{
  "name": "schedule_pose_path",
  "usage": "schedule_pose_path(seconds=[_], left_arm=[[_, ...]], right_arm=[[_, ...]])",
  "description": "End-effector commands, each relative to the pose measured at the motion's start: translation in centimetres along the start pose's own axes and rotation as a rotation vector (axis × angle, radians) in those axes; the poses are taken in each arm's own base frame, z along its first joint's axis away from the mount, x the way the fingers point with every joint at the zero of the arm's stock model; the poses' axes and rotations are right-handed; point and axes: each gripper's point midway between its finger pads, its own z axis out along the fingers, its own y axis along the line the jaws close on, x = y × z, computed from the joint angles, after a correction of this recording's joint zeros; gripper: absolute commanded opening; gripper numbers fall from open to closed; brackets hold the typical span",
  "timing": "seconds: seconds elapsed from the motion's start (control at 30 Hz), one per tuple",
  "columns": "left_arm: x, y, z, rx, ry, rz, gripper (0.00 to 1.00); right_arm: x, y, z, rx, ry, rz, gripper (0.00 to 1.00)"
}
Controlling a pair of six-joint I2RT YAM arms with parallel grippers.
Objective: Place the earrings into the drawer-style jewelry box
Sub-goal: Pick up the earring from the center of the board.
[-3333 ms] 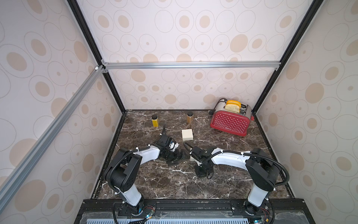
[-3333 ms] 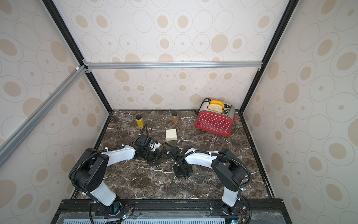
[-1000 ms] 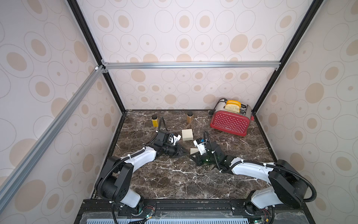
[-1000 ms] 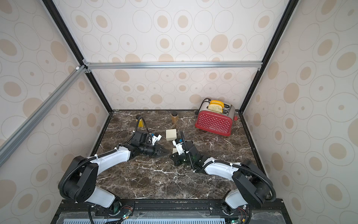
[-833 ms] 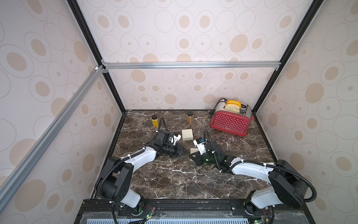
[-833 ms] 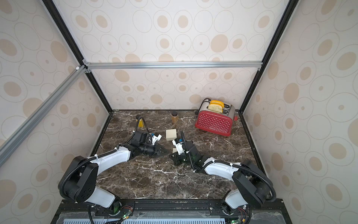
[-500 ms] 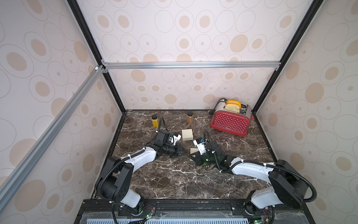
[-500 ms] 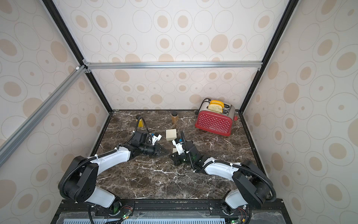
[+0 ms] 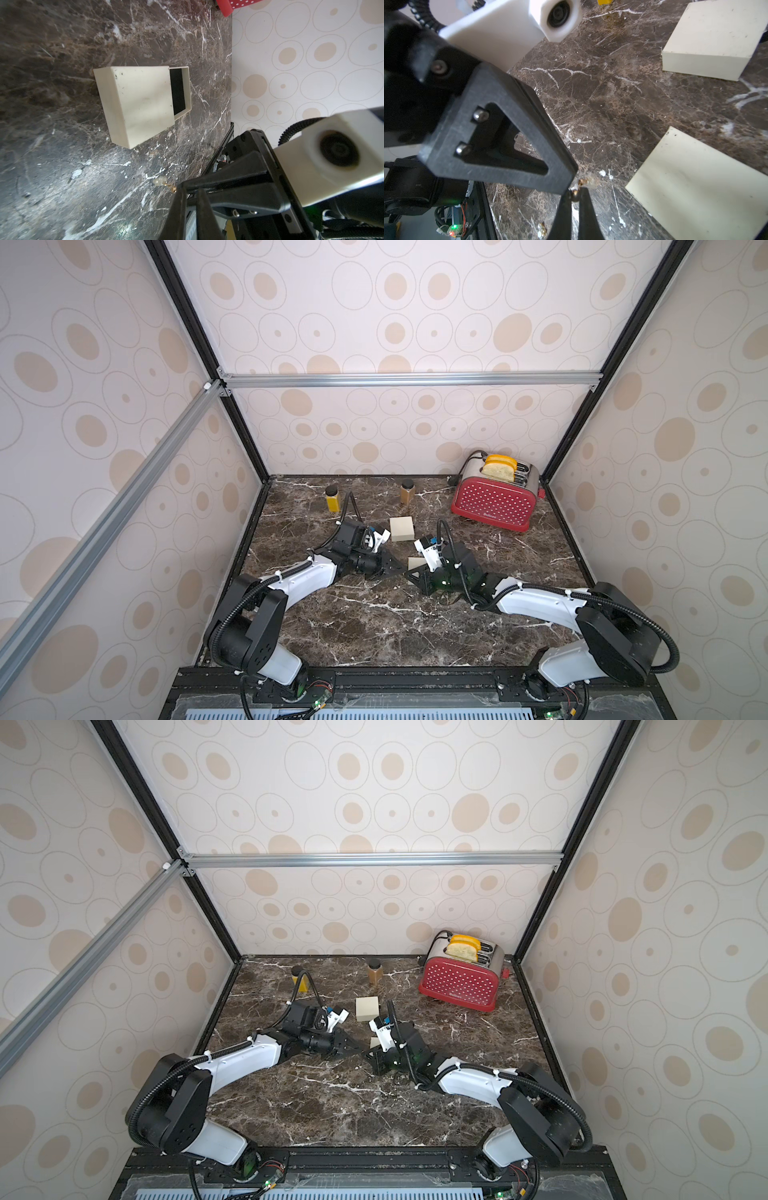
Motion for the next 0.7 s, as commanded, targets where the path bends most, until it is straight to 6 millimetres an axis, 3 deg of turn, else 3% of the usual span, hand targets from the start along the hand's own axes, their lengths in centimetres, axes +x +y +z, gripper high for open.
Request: schedule_pose_path(seconds=[0.0,0.03,0.2,0.23,0.33,0.4,0.67], left_arm=[[0.5,-0.6,0.5,0.016,0.032,0.034,0.04],[0.5,-0.6,0.5,0.014,0.033,0.035,0.0],[0.4,-0.9,0.3,0.018,0.029,0.033,0.0],[0.4,-1.0,0.3,0.017,0.028,0.027,0.0],[0.1,-1.2,0.1,0.005,0.022,-0.005,0.0],[-0.1,-1.7,-0.1,0.01,0.014,-0.022,0.0],[-2.8,-2.6,-1.5,0.017,-0.067,-0.165,0.0]], right_arm=[[-1.4,0.6,0.2,-0.025,-0.033,-0.006,0.0],[-1.3,0.6,0.2,-0.024,-0.031,-0.006,0.0],[-1.4,0.5,0.5,-0.018,-0.019,-0.002,0.0],[-1.6,0.7,0.4,-0.018,-0.018,-0.01,0.04],[-2.0,0.4,-0.5,0.007,-0.02,-0.04,0.29],[-2.4,0.0,-1.6,0.013,-0.053,-0.058,0.36],[-4.7,-0.8,-5.1,-0.105,-0.096,-0.174,0.35]])
